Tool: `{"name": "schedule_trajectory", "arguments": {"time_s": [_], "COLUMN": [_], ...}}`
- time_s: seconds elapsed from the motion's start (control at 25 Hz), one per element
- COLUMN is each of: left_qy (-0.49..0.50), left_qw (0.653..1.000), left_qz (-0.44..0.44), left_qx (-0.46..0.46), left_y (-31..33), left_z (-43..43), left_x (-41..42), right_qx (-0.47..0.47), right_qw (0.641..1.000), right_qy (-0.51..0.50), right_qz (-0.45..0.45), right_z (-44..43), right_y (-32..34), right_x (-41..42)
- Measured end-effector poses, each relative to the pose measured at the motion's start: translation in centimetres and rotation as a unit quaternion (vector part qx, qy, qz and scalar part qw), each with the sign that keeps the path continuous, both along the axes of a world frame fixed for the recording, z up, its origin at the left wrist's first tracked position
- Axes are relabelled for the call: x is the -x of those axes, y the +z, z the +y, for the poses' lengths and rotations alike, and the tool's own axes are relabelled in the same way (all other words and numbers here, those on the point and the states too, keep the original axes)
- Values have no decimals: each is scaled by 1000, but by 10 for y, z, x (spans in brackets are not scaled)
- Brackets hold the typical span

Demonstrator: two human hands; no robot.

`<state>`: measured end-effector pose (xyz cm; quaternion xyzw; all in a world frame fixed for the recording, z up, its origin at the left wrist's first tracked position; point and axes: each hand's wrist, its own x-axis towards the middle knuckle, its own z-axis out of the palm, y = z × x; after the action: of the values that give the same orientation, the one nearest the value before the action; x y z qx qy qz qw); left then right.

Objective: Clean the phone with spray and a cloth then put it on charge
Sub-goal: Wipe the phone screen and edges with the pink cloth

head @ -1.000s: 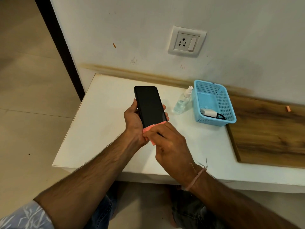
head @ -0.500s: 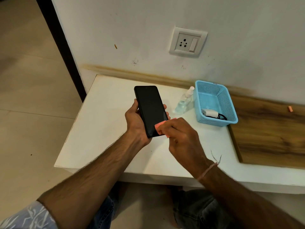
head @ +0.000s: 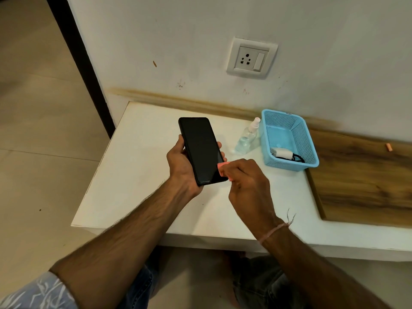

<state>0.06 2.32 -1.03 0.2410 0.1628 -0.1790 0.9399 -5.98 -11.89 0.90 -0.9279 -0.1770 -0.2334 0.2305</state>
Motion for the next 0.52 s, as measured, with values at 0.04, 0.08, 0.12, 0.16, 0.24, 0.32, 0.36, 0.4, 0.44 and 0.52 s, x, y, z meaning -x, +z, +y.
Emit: {"name": "schedule_trajectory", "arguments": {"time_s": [0.04,0.08,0.12,0.16,0.24,0.32,0.36,0.4,0.44,0.52], "left_qy": [-3,-5,-6,-4,3,8,7,5,1,-4], "left_qw": [1000,1000,1000,1000,1000,1000,1000,1000,1000,1000], "left_qz": [0,-2,-3,-4,-7,-8,-5,-3,-1,-2], "left_qx": [-2,-2,-1,4,6,1,0,-2,-2,1], "left_y": [-1,-2,-3,-3,-2,-2,-2,-1,-2,-3], "left_z": [-1,-1,-2,-2,-3,-3,-3,-3,-3,-3], "left_x": [0,1,2,2,2,1,1,1,1,2], "right_qx": [5,17,27,30,32,19,5,0,8,28], "right_qw": [1000,999,998,995,995,999,1000,1000,1000,998], "right_qy": [5,28,59,85,94,42,16,2,8,60], "right_qz": [-5,-14,-25,-30,-16,-7,-1,2,3,-9], "right_z": [8,19,26,28,15,-2,-4,2,13,32], "right_y": [-5,-11,-16,-18,-10,-2,1,0,-4,-13], "right_x": [6,15,23,25,15,0,-2,0,6,20]}}
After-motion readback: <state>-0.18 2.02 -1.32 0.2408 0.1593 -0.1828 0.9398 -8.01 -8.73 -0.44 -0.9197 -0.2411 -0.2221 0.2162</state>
